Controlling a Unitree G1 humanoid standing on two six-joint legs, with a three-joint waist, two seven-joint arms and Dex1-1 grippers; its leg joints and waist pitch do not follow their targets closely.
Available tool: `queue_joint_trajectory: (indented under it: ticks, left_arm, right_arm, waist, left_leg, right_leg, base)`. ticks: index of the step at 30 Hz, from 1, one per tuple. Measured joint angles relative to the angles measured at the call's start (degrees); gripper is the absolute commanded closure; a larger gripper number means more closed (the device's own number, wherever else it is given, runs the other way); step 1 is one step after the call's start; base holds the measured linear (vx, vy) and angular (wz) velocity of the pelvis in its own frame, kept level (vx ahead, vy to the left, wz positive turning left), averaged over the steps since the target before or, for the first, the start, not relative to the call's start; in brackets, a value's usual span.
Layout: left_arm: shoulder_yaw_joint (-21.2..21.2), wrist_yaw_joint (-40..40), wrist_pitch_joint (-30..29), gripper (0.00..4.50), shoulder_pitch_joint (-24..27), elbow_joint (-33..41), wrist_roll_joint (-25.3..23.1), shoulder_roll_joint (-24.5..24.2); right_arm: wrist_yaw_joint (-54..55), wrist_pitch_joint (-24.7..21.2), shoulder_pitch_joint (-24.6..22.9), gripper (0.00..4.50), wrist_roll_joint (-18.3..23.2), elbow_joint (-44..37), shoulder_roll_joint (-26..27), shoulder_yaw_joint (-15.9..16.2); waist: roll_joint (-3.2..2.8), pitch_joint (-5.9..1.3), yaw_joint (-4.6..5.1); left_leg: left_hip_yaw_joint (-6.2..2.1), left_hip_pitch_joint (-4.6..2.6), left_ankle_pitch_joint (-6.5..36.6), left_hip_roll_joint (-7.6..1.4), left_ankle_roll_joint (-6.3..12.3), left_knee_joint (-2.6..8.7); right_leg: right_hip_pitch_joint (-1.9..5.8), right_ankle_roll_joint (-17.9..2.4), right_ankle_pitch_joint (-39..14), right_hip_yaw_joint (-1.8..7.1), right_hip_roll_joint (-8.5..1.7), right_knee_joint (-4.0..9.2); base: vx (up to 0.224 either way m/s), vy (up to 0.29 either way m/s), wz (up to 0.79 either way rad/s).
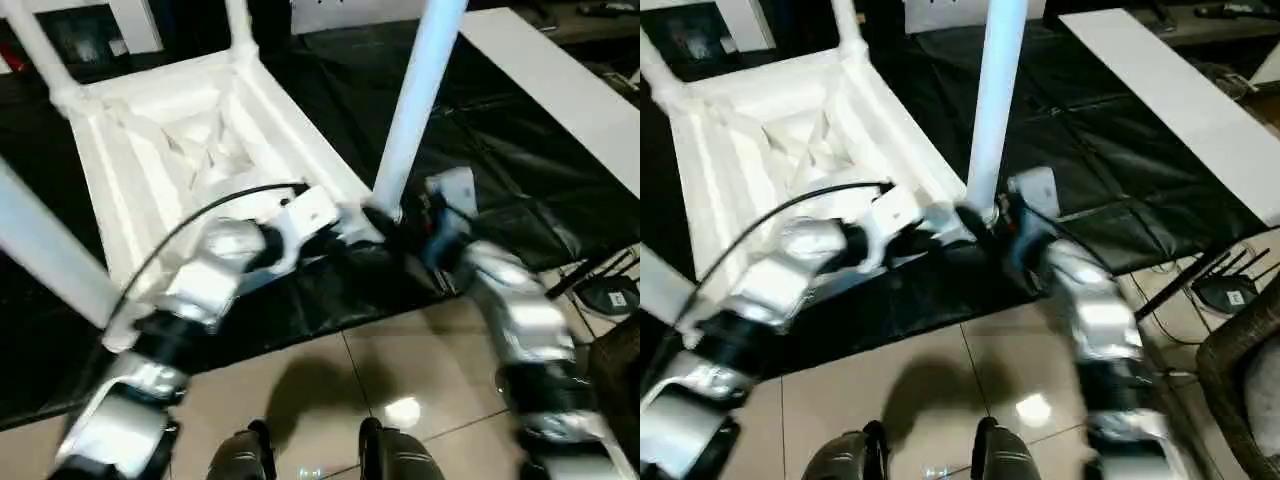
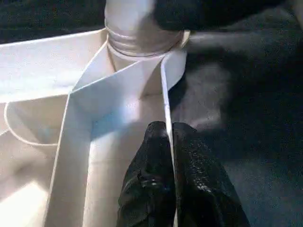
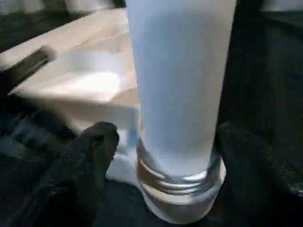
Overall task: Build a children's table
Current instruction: Rotate leg to tighten
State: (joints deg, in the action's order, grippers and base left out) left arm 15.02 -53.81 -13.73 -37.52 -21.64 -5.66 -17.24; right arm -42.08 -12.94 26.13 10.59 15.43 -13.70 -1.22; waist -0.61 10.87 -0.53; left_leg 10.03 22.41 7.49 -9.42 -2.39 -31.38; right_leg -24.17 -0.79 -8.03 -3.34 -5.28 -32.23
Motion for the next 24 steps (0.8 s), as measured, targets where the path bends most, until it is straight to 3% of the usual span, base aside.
queue_joint_trajectory:
  ticks: [4, 11, 17, 18, 24]
  left_arm:
    - [0.6, -8.1, 6.4, 4.5, 0.8, -0.8, 2.2, -4.2]
    - [0.7, -18.6, 11.8, 4.5, 0.0, -3.5, 5.3, -7.9]
    - [2.0, -24.0, 14.8, 4.5, -1.1, -5.8, 6.0, -9.2]
    - [2.3, -24.7, 15.0, 4.5, -1.3, -6.0, 6.1, -9.3]
    - [3.2, -28.2, 17.0, 4.5, -1.4, -6.6, 6.6, -9.7]
  right_arm:
    - [-13.2, 2.6, 0.0, 0.63, 1.8, -0.1, -7.4, 2.1]
    - [-28.4, 5.4, 1.1, 0.63, 3.6, 1.5, -13.0, 5.1]
    - [-37.2, 5.5, 3.8, 0.78, 5.9, 3.2, -14.1, 6.6]
    - [-38.2, 5.5, 4.0, 1.07, 6.1, 3.3, -14.1, 6.9]
    - [-42.4, 5.8, 6.3, 1.42, 6.6, 6.5, -14.0, 8.8]
  waist:
    - [-0.06, -0.03, -1.12]
    - [-0.08, -0.05, -2.24]
    - [-0.07, -0.05, -2.83]
    - [-0.07, -0.05, -2.91]
    - [-0.01, -0.02, -3.05]
  left_leg:
    - [0.0, 0.01, 0.0, -0.35, -0.01, 0.24]
    - [0.0, 0.68, -0.1, -0.44, 0.27, -0.01]
    - [0.0, 0.71, 0.1, -0.46, 0.02, -0.37]
    - [0.01, 0.73, 0.1, -0.45, 0.02, -0.4]
    - [0.05, 0.74, 0.1, -0.45, 0.02, -0.49]
  right_leg:
    - [-0.13, -0.1, 0.1, -0.38, 0.12, -0.28]
    - [-0.98, -0.1, -0.1, -0.42, 0.12, -0.92]
    - [-0.85, -0.3, 0.0, -0.4, 0.09, -0.91]
    - [-0.84, -0.3, 0.0, -0.38, 0.08, -0.91]
    - [-0.8, -0.3, 0.0, -0.36, 0.06, -0.94]
  base:
    - [0.0, 0.0, 0.0]
    - [0.0, 0.0, 0.0]
    - [0.0, 0.0, 0.0]
    - [0.0, 0.0, 0.0]
    - [0.0, 0.0, 0.0]
